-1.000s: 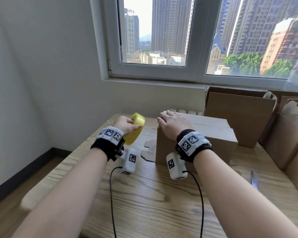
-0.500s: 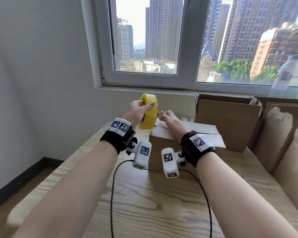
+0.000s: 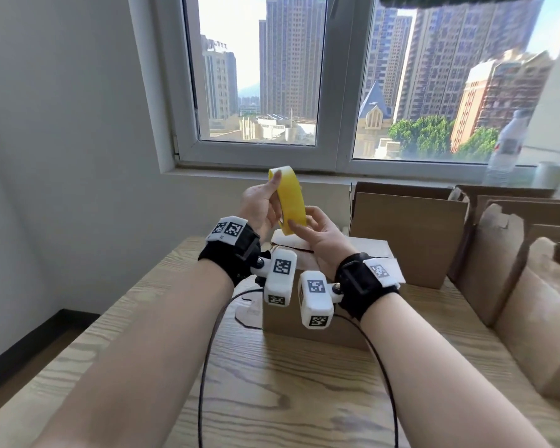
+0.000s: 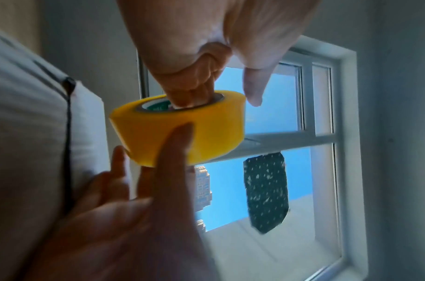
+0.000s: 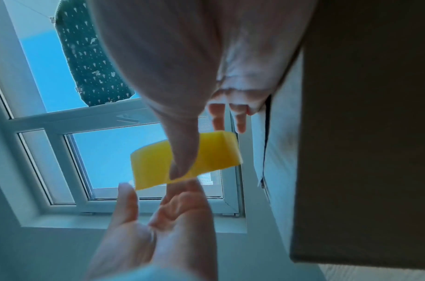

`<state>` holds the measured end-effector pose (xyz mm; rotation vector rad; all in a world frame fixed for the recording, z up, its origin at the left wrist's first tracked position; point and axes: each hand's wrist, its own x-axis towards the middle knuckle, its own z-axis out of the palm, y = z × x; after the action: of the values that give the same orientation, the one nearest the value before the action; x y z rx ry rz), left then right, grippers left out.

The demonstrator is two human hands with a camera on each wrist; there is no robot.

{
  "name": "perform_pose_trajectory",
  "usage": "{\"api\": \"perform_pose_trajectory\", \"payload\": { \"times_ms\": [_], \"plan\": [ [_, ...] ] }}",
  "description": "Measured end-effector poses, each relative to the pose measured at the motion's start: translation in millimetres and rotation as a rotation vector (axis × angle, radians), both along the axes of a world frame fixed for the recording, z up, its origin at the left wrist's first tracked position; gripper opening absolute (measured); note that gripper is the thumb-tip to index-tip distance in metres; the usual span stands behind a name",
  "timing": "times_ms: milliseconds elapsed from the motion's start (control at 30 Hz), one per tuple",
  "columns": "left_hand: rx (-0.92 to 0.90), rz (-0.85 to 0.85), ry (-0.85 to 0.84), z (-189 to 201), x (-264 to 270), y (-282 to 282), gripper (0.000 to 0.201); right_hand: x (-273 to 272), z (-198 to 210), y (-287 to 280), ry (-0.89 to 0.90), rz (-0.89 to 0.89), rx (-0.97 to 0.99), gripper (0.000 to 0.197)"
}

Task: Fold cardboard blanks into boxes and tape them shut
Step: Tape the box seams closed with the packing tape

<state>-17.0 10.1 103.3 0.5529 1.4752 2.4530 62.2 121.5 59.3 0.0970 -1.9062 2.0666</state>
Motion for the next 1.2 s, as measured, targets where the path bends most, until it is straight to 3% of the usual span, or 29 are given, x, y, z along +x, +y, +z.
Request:
{"api": "perform_pose_trajectory", "payload": {
  "times_ms": [100, 200, 333, 467, 633, 800, 900, 967, 1067, 1200],
  "plan": [
    [-0.078, -0.027, 0.025, -4.0, 11.9, 8.7, 0.040, 2.1, 1.8, -0.7, 0.019, 0.019, -0.236, 0.032],
    [-0.112, -0.129, 0.057, -14.6, 7.1, 14.0, 0.024, 4.6, 5.2, 1.9, 0.021, -0.023, -0.392, 0.021],
    [-0.202, -0.244, 0.101, -22.1, 13.8, 17.7, 0.029, 4.2, 5.7, 5.8, 0.007, -0.033, -0.431, 0.013],
    [-0.131, -0.362, 0.082, -36.2, 21.4, 22.5, 0.024, 5.9, 7.0, 11.1, -0.001, -0.006, -0.486, 0.012],
    [-0.074, -0.245, 0.118, -40.1, 16.1, 22.5, 0.019, 5.3, 9.2, 16.2, -0.029, 0.007, -0.521, 0.014],
    [-0.009, -0.158, 0.073, -36.7, 18.3, 20.8, 0.021, 6.1, 6.3, 14.9, -0.007, 0.047, -0.342, 0.028],
    [-0.021, -0.109, 0.129, -38.2, 18.0, 20.9, 0.022, 10.8, 4.8, 24.6, -0.024, 0.000, -0.042, 0.042],
    [-0.043, -0.089, 0.164, -39.2, 18.3, 20.5, 0.031, 11.4, 2.7, 30.4, -0.002, -0.041, 0.090, 0.043],
    [-0.053, -0.108, 0.181, -38.4, 18.5, 19.8, 0.067, 12.6, 0.3, 32.1, 0.038, -0.069, 0.098, 0.041],
    [-0.071, -0.178, 0.205, -39.9, 21.5, 20.6, 0.063, 16.9, 2.9, 36.0, 0.063, -0.069, -0.064, 0.023]
  ]
}}
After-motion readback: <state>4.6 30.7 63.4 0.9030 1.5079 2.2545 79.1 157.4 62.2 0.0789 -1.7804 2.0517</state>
